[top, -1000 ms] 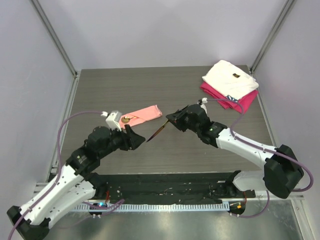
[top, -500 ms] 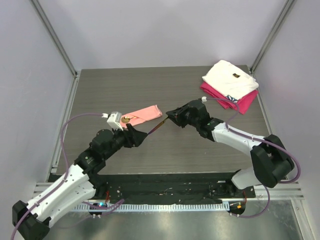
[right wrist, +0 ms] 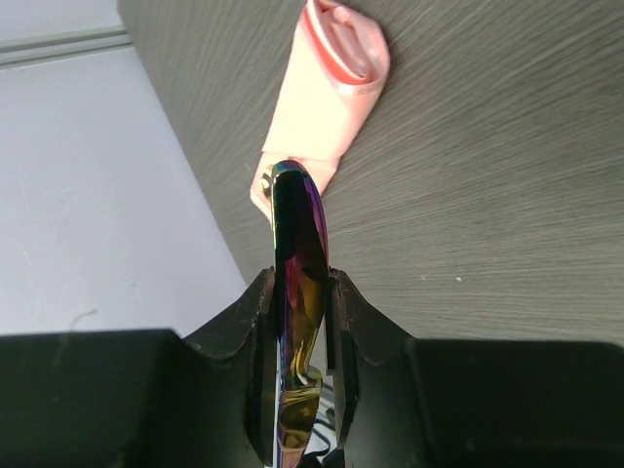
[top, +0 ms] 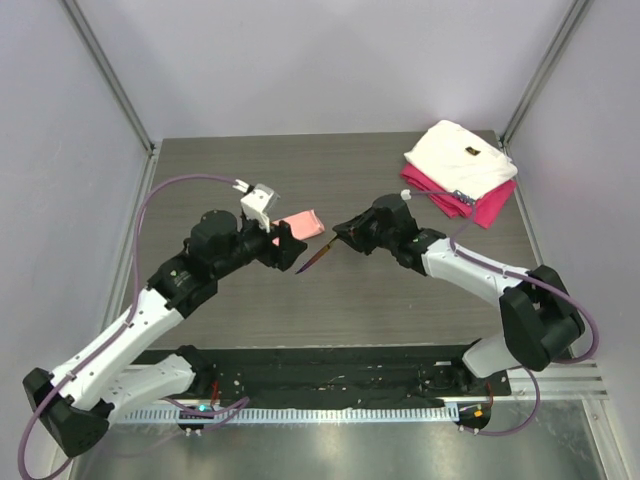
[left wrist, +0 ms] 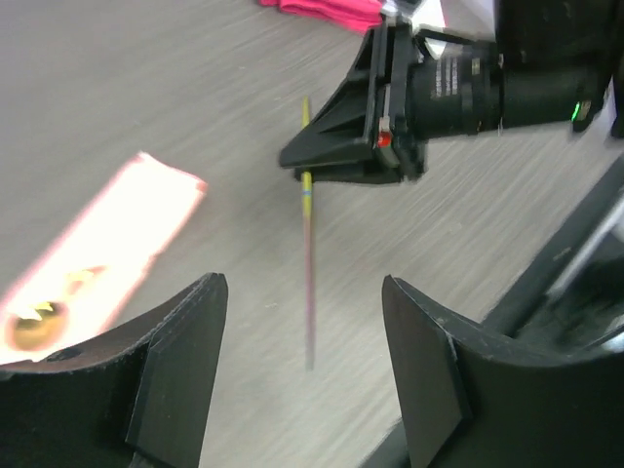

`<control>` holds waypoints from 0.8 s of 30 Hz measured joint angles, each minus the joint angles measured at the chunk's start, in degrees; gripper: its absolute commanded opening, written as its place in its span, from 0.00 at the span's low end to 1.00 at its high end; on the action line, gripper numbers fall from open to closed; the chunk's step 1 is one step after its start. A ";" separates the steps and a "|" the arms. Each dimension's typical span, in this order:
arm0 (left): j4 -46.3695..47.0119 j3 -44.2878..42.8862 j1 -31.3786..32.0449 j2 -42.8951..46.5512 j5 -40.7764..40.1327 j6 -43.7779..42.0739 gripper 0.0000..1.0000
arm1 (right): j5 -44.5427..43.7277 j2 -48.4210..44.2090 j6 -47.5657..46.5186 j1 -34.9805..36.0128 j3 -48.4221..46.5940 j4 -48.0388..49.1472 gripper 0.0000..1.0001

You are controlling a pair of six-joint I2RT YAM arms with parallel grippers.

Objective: Fold the napkin into a case and place the utensils inside
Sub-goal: Pass from the right arm to the left

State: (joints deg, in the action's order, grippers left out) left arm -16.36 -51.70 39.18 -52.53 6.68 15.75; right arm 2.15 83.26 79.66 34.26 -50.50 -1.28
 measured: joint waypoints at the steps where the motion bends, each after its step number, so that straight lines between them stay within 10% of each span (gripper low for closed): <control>1: -1.88 -2.01 1.05 -0.37 -1.22 -3.45 0.68 | -0.46 0.00 -0.22 0.00 -0.52 -1.51 0.01; 12: -13.27 -11.37 21.35 -20.96 -23.26 -31.41 0.61 | -3.65 2.73 -1.90 -0.94 -16.33 -20.22 0.01; 24: -10.16 -7.69 21.92 -18.97 -30.18 -34.18 0.54 | -5.73 2.73 -0.76 -0.94 -16.57 -26.38 0.01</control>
State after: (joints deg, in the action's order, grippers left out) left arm -26.52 -59.40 61.10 -71.50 -23.51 -18.44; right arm -3.57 86.00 78.89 33.32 -67.07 -27.66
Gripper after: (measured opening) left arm 0.586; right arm 0.269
